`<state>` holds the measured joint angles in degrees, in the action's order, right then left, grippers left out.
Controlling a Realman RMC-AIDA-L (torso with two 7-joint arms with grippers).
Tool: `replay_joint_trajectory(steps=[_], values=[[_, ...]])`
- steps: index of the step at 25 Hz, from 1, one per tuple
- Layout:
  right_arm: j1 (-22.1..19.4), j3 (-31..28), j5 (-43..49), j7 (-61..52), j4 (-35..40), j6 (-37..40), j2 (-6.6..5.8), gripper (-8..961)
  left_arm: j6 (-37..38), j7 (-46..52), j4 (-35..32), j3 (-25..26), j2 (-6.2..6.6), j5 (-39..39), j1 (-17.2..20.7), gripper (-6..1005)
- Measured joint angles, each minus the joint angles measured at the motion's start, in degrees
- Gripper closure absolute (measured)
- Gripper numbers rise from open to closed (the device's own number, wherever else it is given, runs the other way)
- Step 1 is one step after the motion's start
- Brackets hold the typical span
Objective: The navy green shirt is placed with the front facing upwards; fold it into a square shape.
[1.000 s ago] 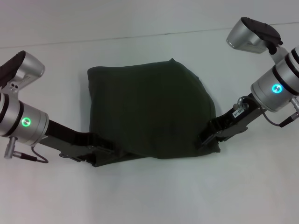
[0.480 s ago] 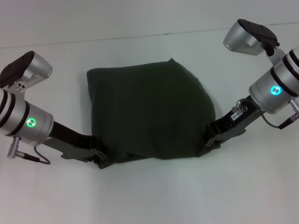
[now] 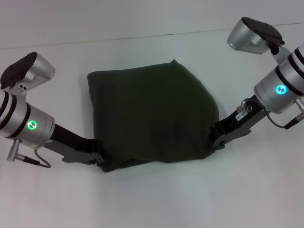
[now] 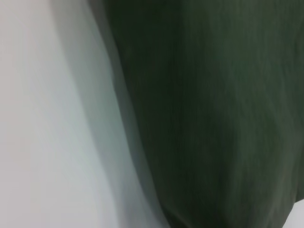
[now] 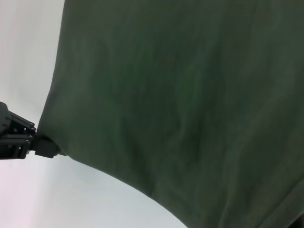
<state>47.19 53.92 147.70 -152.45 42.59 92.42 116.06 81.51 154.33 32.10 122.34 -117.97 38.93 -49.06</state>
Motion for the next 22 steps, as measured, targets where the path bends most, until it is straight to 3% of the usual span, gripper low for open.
replay_joint_trajectory(steps=[4,15,22], values=[[-0.15,-0.06,0.12,-0.29,0.17,0.17,-0.29,942,0.05,0.06,0.09,-0.01,0.25,-0.07,-0.08,969],[-0.61,-0.25,0.47,-1.13,1.52,-0.63,-1.83,913,0.75,0.45,0.49,0.0,0.56,-2.02,-0.25,935],[-0.78,-0.11,2.17,-2.02,2.59,-1.45,-2.19,894,1.4,0.05,0.59,0.0,0.62,-2.07,-0.27,913]])
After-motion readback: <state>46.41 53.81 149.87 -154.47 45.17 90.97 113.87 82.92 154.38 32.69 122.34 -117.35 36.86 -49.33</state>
